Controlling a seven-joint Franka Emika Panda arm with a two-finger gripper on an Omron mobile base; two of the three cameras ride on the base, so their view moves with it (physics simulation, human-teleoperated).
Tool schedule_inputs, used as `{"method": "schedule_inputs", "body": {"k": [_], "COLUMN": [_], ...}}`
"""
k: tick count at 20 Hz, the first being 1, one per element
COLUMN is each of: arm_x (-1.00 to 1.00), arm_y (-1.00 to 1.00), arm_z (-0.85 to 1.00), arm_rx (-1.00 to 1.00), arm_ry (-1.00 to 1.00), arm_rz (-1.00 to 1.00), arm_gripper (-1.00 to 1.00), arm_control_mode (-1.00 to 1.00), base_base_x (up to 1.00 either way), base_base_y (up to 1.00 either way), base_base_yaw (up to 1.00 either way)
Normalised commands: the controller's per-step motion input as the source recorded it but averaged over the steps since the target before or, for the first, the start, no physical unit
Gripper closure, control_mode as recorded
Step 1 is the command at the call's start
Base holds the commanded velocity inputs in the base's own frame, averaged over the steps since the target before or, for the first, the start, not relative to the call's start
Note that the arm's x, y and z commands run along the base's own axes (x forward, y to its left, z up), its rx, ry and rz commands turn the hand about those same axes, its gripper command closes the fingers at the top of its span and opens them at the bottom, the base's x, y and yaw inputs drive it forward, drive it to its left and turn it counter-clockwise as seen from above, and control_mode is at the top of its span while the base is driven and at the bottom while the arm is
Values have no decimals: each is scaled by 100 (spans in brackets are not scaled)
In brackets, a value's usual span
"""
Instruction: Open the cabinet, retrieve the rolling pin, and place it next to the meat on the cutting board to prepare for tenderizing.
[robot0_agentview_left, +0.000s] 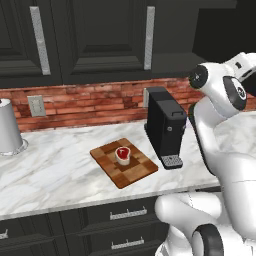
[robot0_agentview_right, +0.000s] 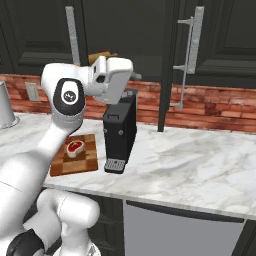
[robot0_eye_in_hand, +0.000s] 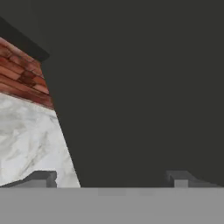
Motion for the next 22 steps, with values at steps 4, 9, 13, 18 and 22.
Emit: {"method": "schedule_inputs", "body": {"k": [4, 9, 13, 18, 22], "arm_x": [-84, -79, -59, -26, 0], "arm_y": [93, 100, 95, 75, 55], "arm_z": [15, 21, 27, 25, 29], "arm_rx": [4, 3, 14, 22, 22], "arm_ry": [-20, -26, -27, -25, -12], "arm_rz": [1, 2, 3, 9, 21], "arm_gripper": [-100, -100, -100, -100, -100], "arm_control_mode": [-100, -100, -100, -100, -100], "base_base_x": [0, 0, 0, 0, 0], "base_base_y": [0, 0, 0, 0, 0], "base_base_yaw": [0, 0, 0, 0, 0]}}
